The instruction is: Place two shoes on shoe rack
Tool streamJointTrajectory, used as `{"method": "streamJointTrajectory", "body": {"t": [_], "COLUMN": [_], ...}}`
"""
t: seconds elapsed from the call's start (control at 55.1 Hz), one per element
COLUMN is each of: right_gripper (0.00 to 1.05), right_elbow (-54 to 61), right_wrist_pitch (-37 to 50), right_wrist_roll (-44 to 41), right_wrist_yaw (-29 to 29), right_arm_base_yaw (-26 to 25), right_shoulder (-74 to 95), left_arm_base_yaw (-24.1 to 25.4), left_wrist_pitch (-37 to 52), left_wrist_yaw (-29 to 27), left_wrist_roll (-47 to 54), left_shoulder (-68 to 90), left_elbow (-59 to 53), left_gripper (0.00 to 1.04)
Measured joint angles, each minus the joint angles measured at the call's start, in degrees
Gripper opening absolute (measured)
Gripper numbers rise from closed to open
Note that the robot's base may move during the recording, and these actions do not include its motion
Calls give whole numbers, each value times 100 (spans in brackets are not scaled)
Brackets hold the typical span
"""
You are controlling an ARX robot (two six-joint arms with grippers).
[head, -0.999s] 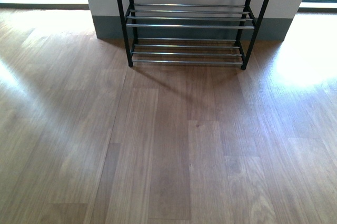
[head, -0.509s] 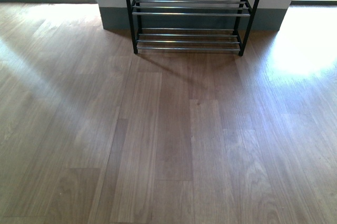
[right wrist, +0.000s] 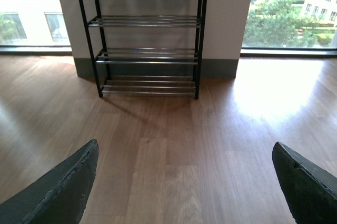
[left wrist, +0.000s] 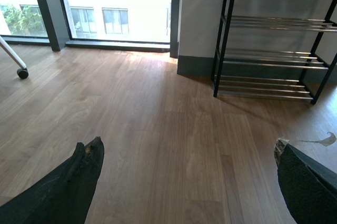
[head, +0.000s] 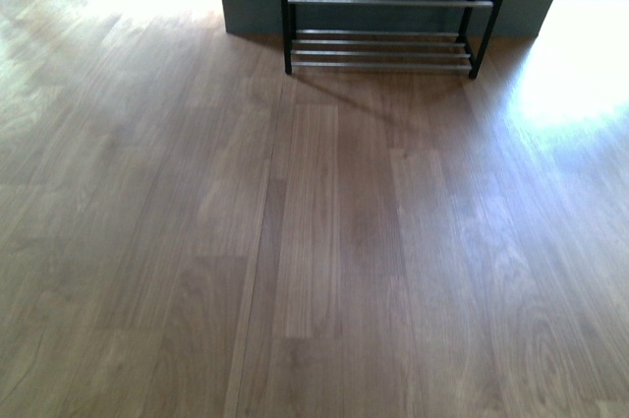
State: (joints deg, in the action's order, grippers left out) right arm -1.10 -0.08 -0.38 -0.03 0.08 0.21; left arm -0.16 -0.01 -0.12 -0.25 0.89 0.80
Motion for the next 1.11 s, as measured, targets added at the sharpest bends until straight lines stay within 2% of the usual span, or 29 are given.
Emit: {"method": "streamJointTrajectory", "body": {"t": [1.108], "right_gripper": [96], "right_elbow": [0], "right_wrist_pitch": [0], "right_wrist_roll": [0], "right_wrist_yaw": [2], "right_arm_base_yaw": [0], "right_shoulder": [-4], "left_arm_base_yaw": [4], "left_wrist_pitch": [0], "left_wrist_yaw": [11], "left_wrist_roll": [2], "left_shoulder": [0], "left_elbow": [0], "left_gripper": [95]}}
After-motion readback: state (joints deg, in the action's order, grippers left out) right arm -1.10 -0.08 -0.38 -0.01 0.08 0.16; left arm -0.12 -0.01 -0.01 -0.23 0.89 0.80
